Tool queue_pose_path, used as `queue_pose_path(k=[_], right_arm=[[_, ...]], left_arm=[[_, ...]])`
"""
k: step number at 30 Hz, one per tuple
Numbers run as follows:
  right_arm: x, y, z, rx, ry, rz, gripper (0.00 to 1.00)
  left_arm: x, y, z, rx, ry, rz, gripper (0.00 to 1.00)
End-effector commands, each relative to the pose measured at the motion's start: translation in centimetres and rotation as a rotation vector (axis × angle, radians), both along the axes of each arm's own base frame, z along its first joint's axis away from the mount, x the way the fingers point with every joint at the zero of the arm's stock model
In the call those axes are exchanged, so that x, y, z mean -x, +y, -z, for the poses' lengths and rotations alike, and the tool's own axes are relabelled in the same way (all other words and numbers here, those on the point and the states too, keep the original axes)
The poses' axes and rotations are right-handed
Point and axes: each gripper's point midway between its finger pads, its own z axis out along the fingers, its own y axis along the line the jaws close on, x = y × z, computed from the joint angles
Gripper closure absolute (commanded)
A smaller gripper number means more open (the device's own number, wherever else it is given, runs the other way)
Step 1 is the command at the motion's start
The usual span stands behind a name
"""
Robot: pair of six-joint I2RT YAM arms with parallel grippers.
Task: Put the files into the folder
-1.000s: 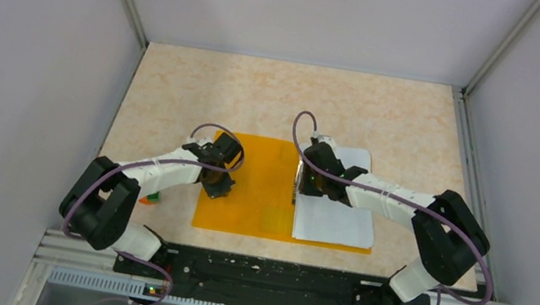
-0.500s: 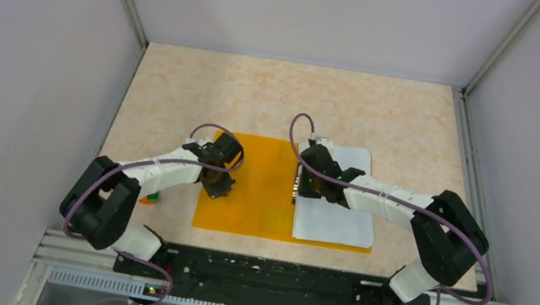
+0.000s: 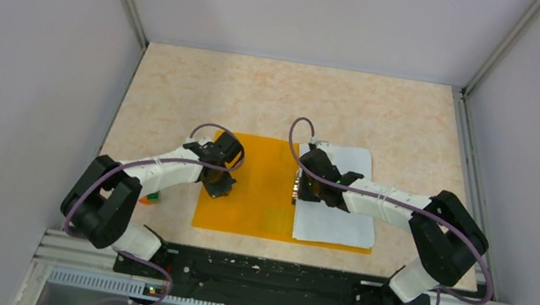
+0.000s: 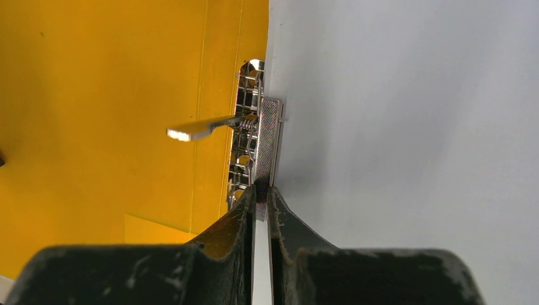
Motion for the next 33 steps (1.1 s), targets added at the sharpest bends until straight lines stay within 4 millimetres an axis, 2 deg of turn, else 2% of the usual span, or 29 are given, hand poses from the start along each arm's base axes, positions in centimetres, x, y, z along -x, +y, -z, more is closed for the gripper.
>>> queue_pose_path(k=[1, 11, 15, 24, 33], right_arm=[[0.1, 1.1, -0.7, -0.046, -0.037, -0.01, 0.92], [0.4, 0.6, 1.1, -0.019, -0.021, 0.002, 0.93], [0.0, 0.7, 1.7, -0.003, -0.024, 0.006, 0.93], [-2.7, -1.1, 2.6, 0.048, -0.028, 0.041, 0.95], [-5.6, -1.7, 3.3, 0.114, -0.039, 0.019, 0.95]], left_arm=[[1.6, 0.9, 2.0, -0.049, 0.073, -0.016, 1.0], [1.5, 0.7, 1.8, -0.04, 0.07, -0.026, 1.0], [1.3, 0.3, 1.8, -0.023, 0.067, -0.028, 1.0], [1.4, -1.3, 2.1, 0.027, 0.069, -0.004, 1.0], [1.2, -3.3, 2.4, 0.078, 0.052, 0.034, 1.0]])
